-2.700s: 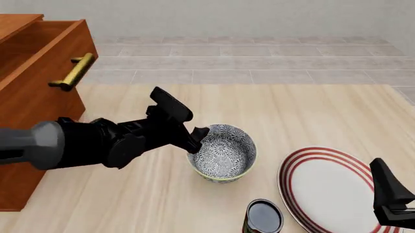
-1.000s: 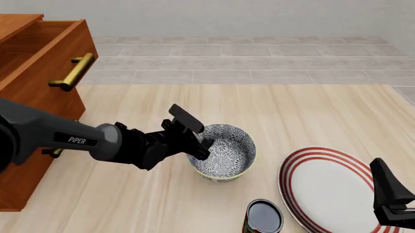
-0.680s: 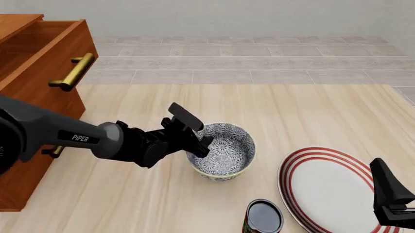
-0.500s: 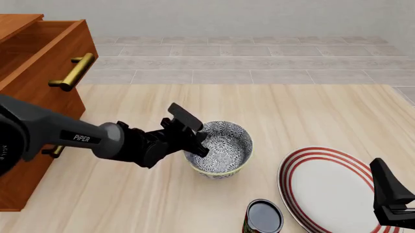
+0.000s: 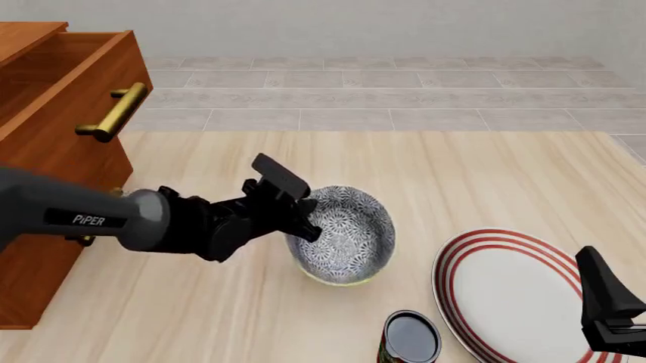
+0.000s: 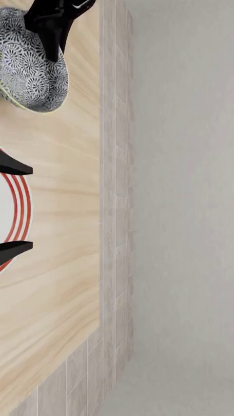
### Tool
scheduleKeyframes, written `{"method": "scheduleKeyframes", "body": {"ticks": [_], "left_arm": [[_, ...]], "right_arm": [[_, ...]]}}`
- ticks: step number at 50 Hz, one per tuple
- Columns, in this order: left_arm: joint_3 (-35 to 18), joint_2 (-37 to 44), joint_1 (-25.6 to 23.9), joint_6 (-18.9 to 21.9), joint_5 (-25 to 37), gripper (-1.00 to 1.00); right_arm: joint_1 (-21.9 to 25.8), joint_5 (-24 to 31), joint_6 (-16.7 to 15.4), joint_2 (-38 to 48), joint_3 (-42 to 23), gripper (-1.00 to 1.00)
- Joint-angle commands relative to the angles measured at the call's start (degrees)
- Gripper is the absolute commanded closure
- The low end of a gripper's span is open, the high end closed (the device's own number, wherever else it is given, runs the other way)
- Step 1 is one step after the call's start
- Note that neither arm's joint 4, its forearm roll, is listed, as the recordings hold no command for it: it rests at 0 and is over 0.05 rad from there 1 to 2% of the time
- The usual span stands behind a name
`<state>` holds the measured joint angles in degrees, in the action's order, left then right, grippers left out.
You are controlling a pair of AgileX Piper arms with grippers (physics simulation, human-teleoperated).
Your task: Put the bowl on top of the cabinet.
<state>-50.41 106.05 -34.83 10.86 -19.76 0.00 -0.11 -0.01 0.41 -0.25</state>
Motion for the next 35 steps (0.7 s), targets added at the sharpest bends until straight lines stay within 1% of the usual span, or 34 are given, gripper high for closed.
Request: {"method": "scheduleKeyframes", "body": {"ticks": [1,8,16,20,28,30,35], "left_arm": [[2.4,-5.8,1.0,0.8,2.2,1.0],[3.5,-10.1,1.3,0.3,3.5,1.0],[4.6,-13.8,1.2,0.8,4.3,1.0],[4.9,-16.1,1.2,0.3,5.6,1.0],[5.6,-23.1,1.2,-0.1,8.6,1.0],[5.9,-25.5,1.0,0.4,9.1,1.0],[4.7,-29.7,1.3,-0.2,12.5,1.0]], "right_arm": [[0.0,0.0,0.0,0.0,0.0,-1.0],[0.0,0.0,0.0,0.0,0.0,-1.0],[0.0,0.0,0.0,0.0,0.0,-1.0],[0.0,0.0,0.0,0.0,0.0,-1.0],[0.0,0.0,0.0,0.0,0.0,-1.0],[0.0,0.0,0.0,0.0,0.0,-1.0],[0.0,0.0,0.0,0.0,0.0,-1.0]]}}
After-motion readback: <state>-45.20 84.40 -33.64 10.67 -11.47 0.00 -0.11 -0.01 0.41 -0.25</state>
